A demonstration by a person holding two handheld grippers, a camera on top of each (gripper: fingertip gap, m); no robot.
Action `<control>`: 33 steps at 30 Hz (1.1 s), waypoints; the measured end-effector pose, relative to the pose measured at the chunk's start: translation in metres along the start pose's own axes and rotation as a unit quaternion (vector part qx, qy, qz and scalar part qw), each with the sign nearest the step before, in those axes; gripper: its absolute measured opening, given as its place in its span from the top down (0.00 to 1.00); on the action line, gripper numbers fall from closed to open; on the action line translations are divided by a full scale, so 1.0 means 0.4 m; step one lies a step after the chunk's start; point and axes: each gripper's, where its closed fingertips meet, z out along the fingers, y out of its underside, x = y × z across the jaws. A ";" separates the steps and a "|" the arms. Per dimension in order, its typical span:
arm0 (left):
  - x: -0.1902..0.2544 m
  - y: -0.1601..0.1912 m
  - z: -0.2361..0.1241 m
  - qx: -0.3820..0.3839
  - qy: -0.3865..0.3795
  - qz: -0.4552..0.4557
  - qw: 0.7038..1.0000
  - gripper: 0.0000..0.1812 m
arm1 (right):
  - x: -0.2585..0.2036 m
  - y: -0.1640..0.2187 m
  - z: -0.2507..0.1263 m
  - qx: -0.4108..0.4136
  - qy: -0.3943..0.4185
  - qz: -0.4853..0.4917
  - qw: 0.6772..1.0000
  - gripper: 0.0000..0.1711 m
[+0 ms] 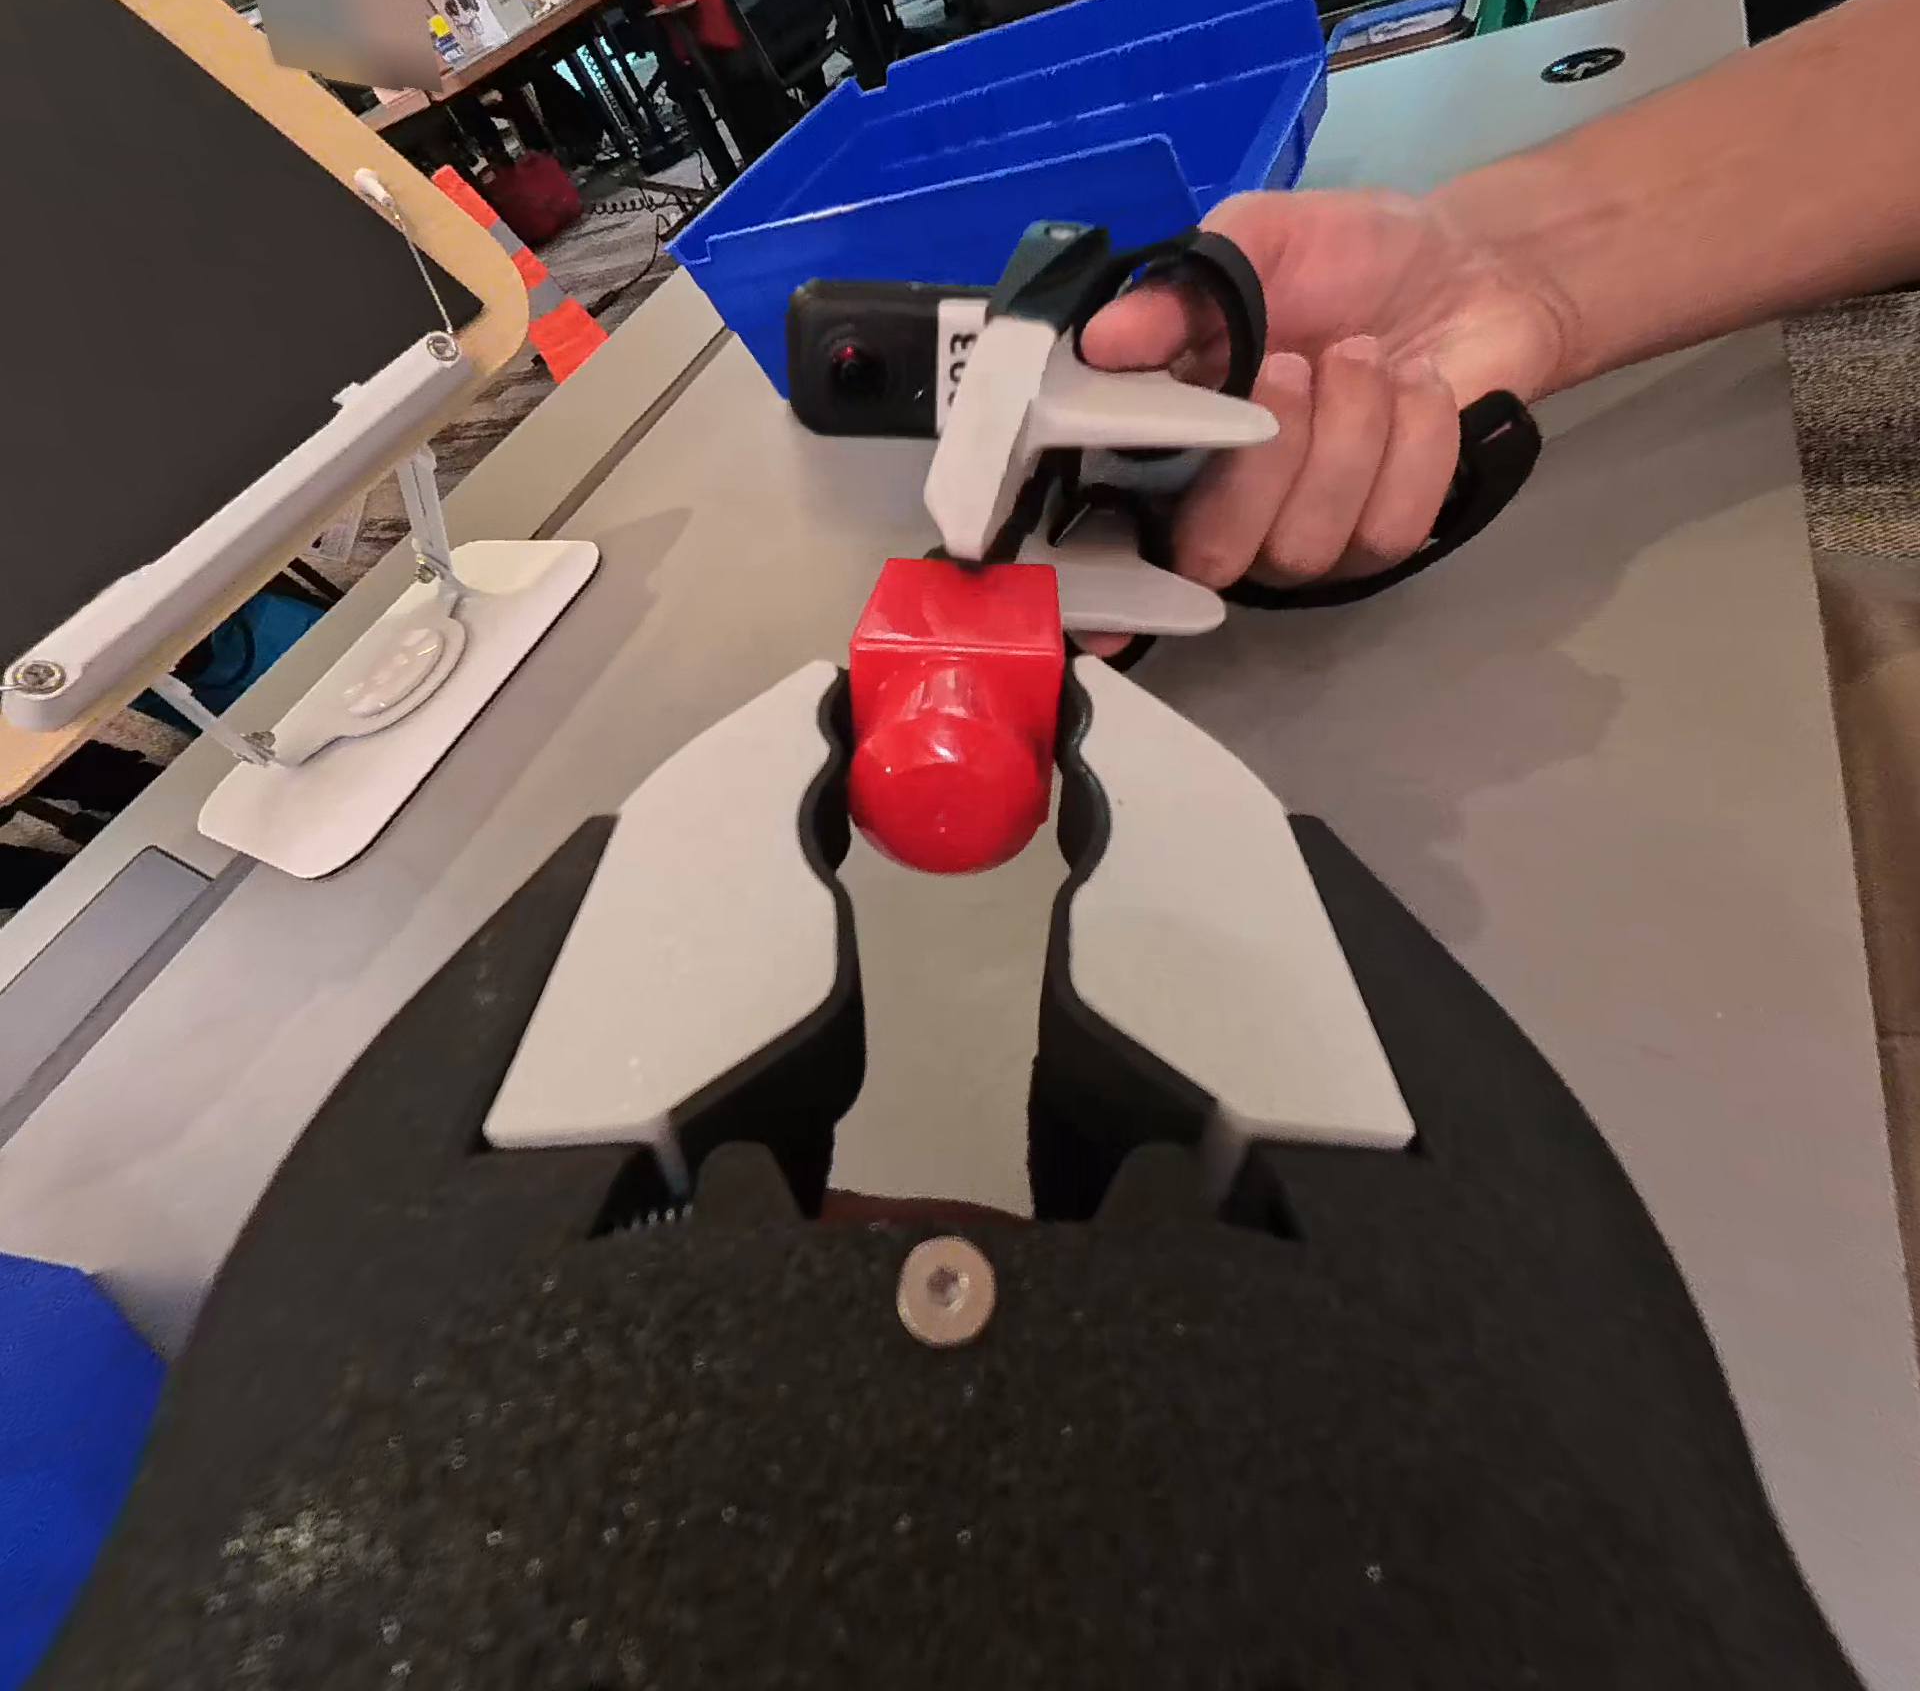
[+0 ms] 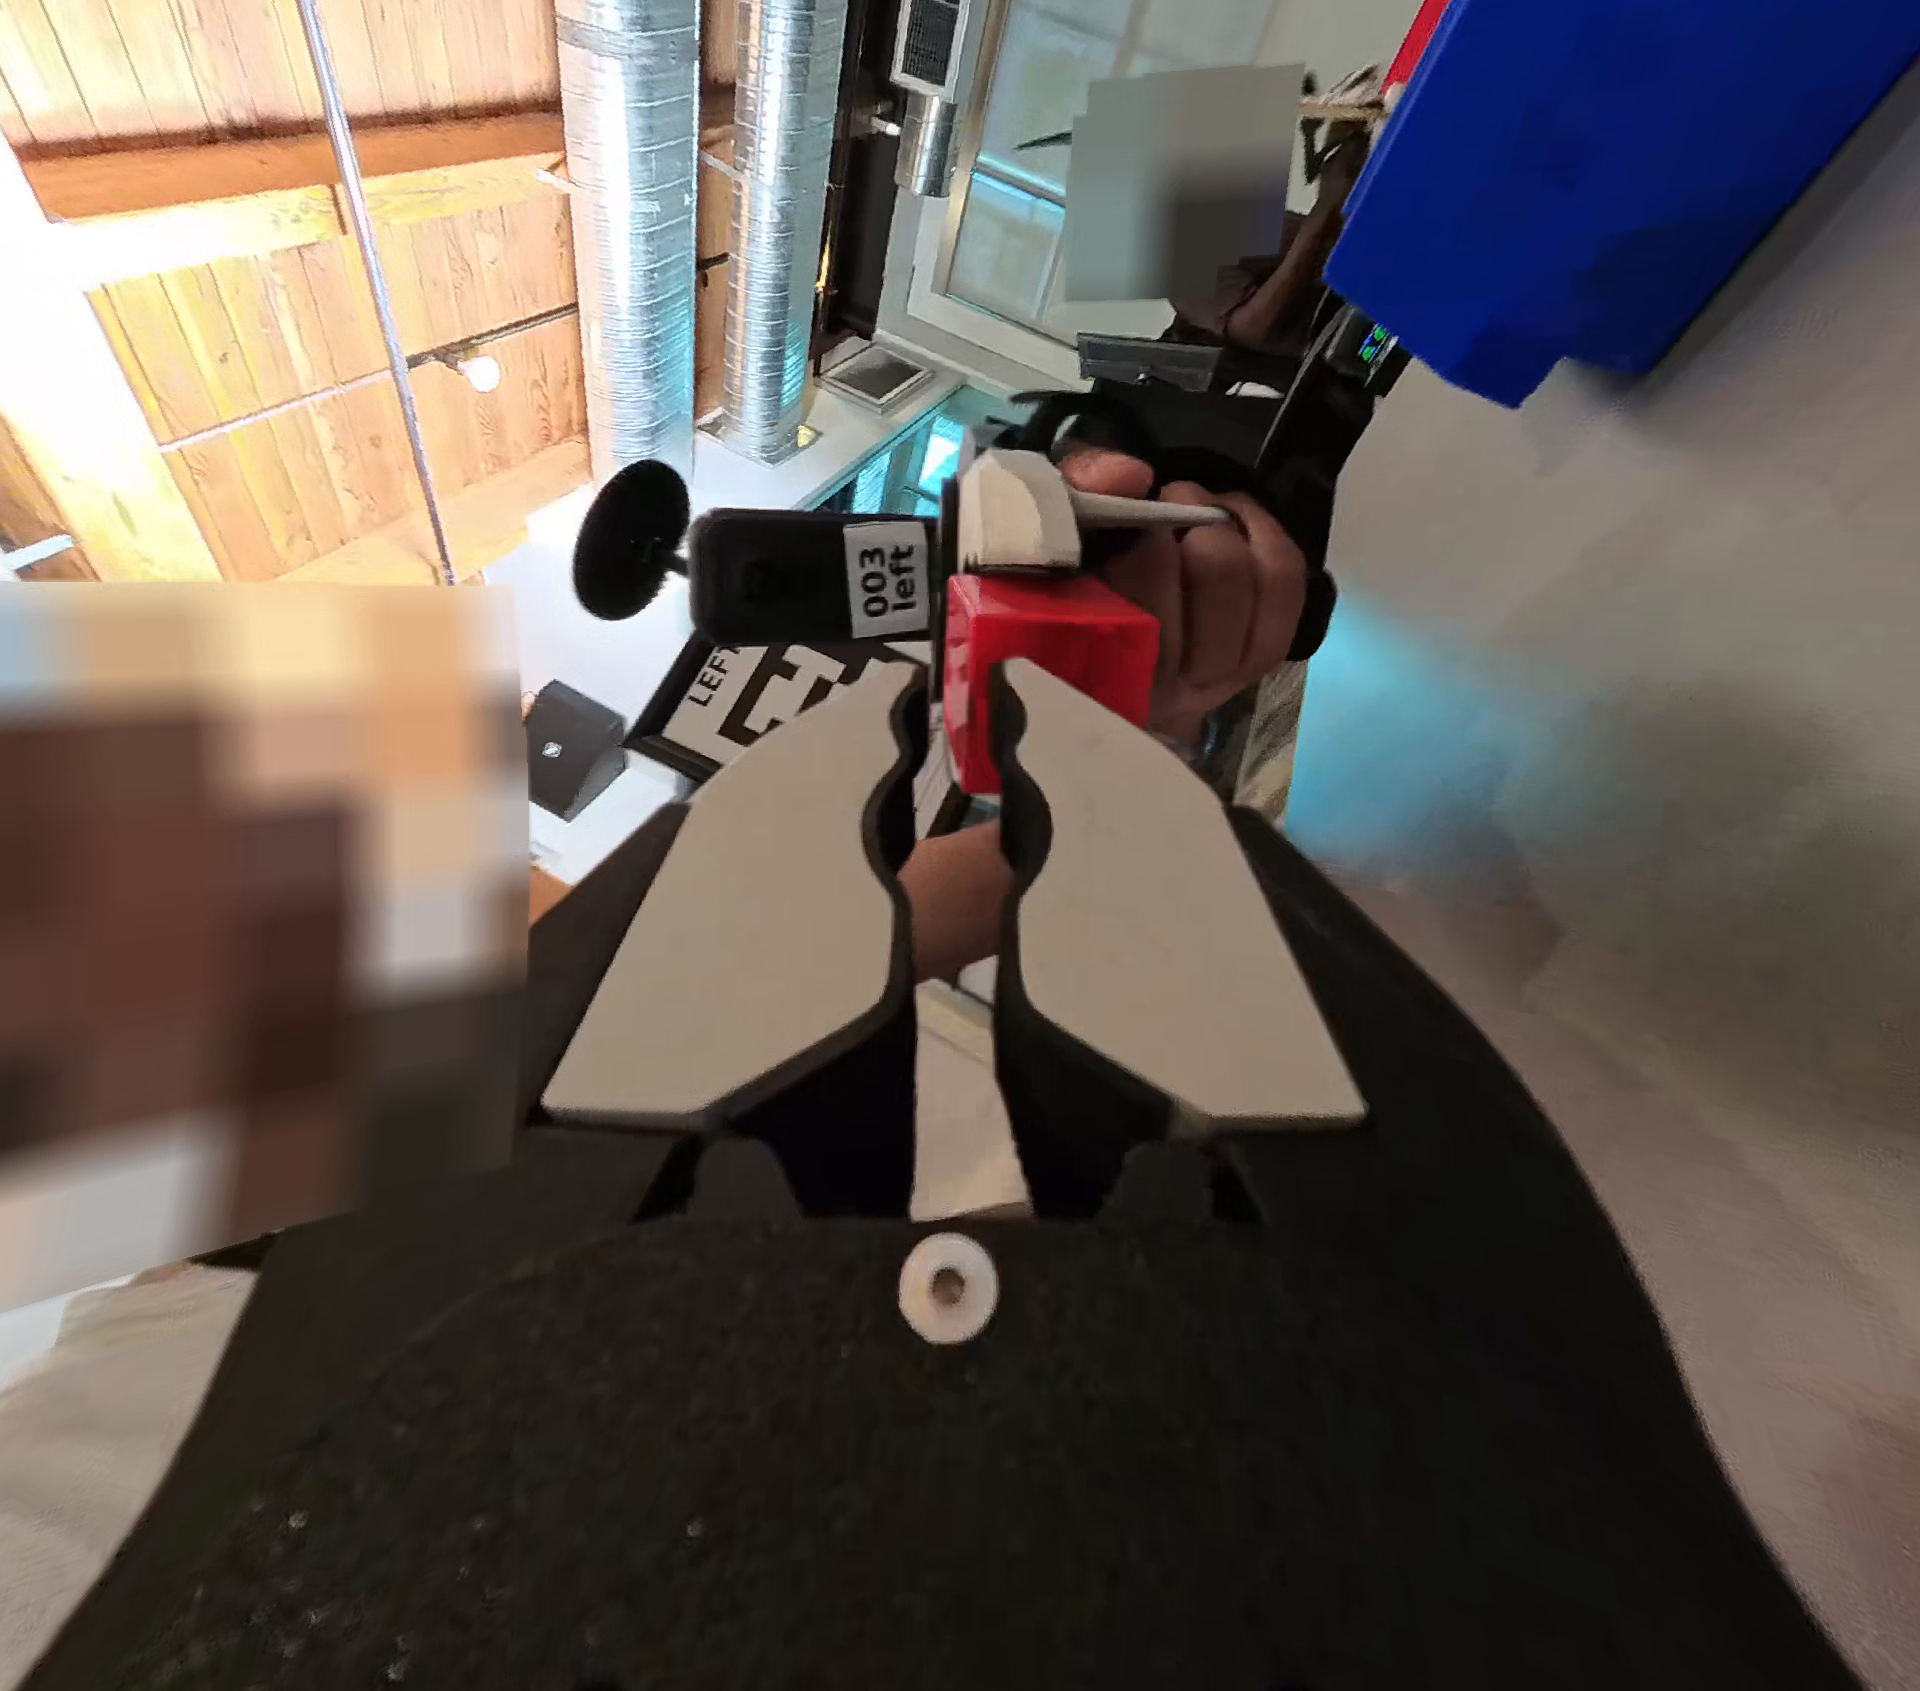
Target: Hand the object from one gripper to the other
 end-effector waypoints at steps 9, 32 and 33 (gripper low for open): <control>-0.115 0.072 -0.014 -0.110 -0.146 0.063 0.981 0.80 | 0.083 -0.113 -0.071 0.082 0.316 -0.280 0.903 0.48; 0.058 0.088 -0.060 -0.125 -0.120 -0.137 0.975 0.64 | -0.225 -0.237 -0.207 0.016 0.510 -0.455 0.730 0.62; 0.091 0.088 -0.064 -0.108 -0.097 -0.182 0.973 0.64 | -0.287 -0.267 -0.273 0.036 0.543 -0.449 0.708 0.62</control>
